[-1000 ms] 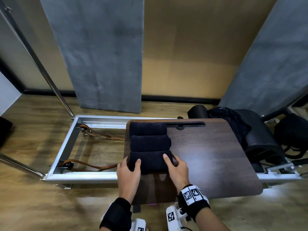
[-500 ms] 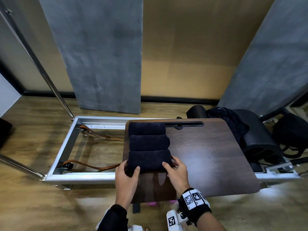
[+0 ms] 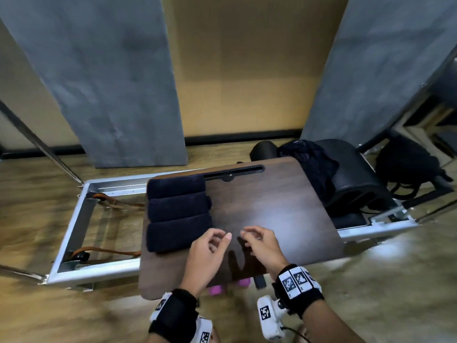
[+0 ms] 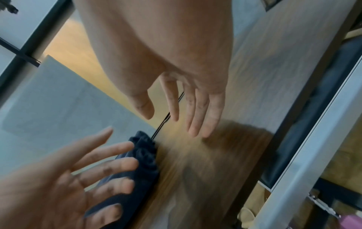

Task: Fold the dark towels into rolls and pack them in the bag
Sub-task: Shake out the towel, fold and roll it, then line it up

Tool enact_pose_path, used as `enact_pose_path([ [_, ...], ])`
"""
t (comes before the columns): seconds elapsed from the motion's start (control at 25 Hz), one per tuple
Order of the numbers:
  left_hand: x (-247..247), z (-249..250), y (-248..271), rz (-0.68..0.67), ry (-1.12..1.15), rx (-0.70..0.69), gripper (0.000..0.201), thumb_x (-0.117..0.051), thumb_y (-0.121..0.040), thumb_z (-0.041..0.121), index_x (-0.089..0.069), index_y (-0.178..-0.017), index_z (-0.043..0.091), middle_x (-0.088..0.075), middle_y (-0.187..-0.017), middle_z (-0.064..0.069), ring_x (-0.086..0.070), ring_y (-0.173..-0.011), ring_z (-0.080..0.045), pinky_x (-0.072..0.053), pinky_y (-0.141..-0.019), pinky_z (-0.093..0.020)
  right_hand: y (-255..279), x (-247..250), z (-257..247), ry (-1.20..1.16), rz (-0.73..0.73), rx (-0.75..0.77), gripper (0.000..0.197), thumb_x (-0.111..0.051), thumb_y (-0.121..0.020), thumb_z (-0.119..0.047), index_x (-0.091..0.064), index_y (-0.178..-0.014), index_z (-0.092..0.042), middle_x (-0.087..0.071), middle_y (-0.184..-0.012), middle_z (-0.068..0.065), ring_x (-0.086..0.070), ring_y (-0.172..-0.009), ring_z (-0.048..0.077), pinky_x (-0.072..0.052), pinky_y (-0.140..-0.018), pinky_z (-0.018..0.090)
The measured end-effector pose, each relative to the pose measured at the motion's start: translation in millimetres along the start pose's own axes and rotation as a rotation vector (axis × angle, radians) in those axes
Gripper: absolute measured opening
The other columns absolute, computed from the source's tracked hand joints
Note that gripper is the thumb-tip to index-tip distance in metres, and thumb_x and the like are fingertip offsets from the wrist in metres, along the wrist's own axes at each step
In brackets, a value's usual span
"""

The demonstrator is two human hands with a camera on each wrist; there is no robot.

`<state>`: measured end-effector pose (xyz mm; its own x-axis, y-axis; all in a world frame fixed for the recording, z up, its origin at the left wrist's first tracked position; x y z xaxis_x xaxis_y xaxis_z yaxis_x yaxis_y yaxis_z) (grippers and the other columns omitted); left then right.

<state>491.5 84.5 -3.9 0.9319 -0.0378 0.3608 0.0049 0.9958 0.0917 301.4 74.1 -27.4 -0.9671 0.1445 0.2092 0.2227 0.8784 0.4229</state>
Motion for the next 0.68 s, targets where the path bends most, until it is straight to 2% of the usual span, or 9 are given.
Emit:
enact_pose_path([
  [0.04, -16, 5, -6, -0.035, -0.016, 0.006, 0.036, -0.067, -0.088, 0.067, -0.073, -0.097, 0.033, -0.072, -0.082, 0.007, -0.07, -0.077, -0.016, -0.062, -0.075, -0.05, -2, 14, 2, 0.009, -0.022, -0.005, 0.014, -0.076, -0.093, -0.024, -0.078, -0.105, -0.017, -0.075, -0.09, 0.0, -0.073, -0.091, 0.018, -0.057, -0.085, 0.034],
  [0.16, -88, 36, -17, -0.098, -0.049, -0.027, 0.037, -0.067, -0.086, 0.066, -0.074, -0.093, 0.031, -0.074, -0.081, 0.008, -0.071, -0.077, -0.015, -0.062, -0.076, -0.047, -7, 87, 15, 0.026, -0.049, -0.022, 0.01, -0.074, -0.095, -0.02, -0.078, -0.103, -0.015, -0.074, -0.084, -0.001, -0.068, -0.075, 0.012, -0.054, -0.067, 0.022],
  [0.32, -193, 79, -20, -0.166, -0.06, -0.002, 0.037, -0.067, -0.086, 0.064, -0.075, -0.091, 0.029, -0.074, -0.081, 0.008, -0.072, -0.079, -0.016, -0.062, -0.079, -0.047, -17, 197, 34, -0.004, -0.051, -0.06, 0.011, -0.067, -0.099, -0.015, -0.075, -0.106, -0.012, -0.074, -0.086, 0.007, -0.067, -0.066, 0.015, -0.051, -0.054, 0.024],
  [0.4, -238, 95, -20, -0.197, -0.072, 0.001, 0.034, -0.068, -0.088, 0.059, -0.075, -0.091, 0.026, -0.075, -0.08, 0.006, -0.073, -0.078, -0.018, -0.061, -0.081, -0.046, -22, 244, 41, -0.031, -0.035, -0.061, 0.011, -0.064, -0.101, -0.012, -0.074, -0.105, -0.01, -0.073, -0.084, 0.008, -0.064, -0.061, 0.014, -0.048, -0.052, 0.024],
  [0.52, -310, 122, -20, -0.243, -0.096, -0.004, 0.018, -0.072, -0.096, 0.04, -0.074, -0.09, 0.023, -0.075, -0.078, 0.001, -0.073, -0.074, -0.021, -0.06, -0.08, -0.042, -29, 319, 51, -0.043, 0.002, -0.061, 0.011, -0.064, -0.101, -0.014, -0.074, -0.104, -0.012, -0.073, -0.083, 0.005, -0.063, -0.059, 0.009, -0.044, -0.053, 0.023],
  [0.68, -382, 151, -24, -0.269, -0.075, 0.02, 0.011, -0.071, -0.099, 0.026, -0.073, -0.093, 0.017, -0.074, -0.081, -0.012, -0.072, -0.068, -0.023, -0.058, -0.066, -0.03, -44, 388, 54, -0.056, 0.019, -0.055, 0.011, -0.063, -0.102, -0.017, -0.073, -0.105, -0.015, -0.074, -0.085, 0.005, -0.065, -0.06, 0.009, -0.044, -0.057, 0.025],
])
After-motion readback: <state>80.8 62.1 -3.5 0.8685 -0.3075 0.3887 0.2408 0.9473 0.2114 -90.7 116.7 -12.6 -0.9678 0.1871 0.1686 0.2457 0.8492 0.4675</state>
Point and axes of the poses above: each hand's wrist, its own y-axis away from the middle knuckle, its own x-axis out of the back of the hand, z = x × y, the point moved 4 cm from there along -y, towards the middle knuckle
